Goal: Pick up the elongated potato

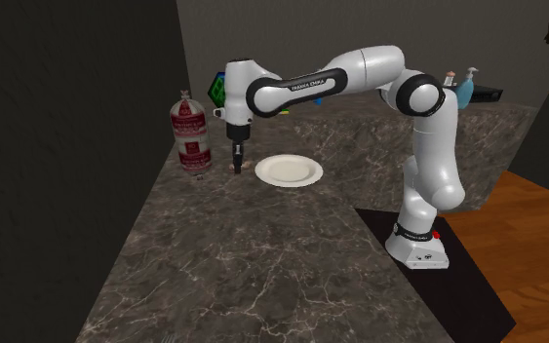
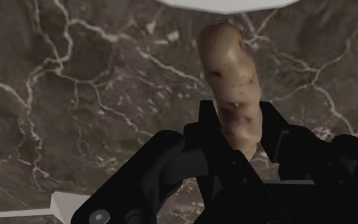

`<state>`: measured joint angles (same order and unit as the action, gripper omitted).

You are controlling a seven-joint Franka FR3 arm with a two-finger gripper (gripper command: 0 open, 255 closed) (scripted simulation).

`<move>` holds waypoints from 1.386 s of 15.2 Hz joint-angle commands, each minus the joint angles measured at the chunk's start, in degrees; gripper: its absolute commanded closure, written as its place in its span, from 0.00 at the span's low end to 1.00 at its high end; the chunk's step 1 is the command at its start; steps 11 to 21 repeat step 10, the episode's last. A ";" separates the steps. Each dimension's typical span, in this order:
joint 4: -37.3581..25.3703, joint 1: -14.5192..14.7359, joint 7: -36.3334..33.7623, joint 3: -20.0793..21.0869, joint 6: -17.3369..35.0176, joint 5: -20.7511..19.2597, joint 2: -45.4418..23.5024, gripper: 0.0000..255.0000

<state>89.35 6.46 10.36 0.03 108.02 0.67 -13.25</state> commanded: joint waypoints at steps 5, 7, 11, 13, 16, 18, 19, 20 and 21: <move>-5.20 0.03 -0.11 0.02 -4.91 -0.02 -0.32 1.00; -7.03 0.03 -0.13 0.02 -6.53 -0.03 -0.52 1.00; -8.12 0.03 -0.14 0.02 -7.48 -0.03 -0.66 1.00; -8.12 0.03 -0.14 0.02 -7.48 -0.03 -0.66 1.00; -8.12 0.03 -0.14 0.02 -7.48 -0.03 -0.66 1.00; -8.12 0.03 -0.14 0.02 -7.48 -0.03 -0.66 1.00; -8.12 0.03 -0.14 0.02 -7.48 -0.03 -0.66 1.00; -8.12 0.03 -0.14 0.02 -7.48 -0.03 -0.66 1.00; -8.12 0.03 -0.14 0.02 -7.48 -0.03 -0.66 1.00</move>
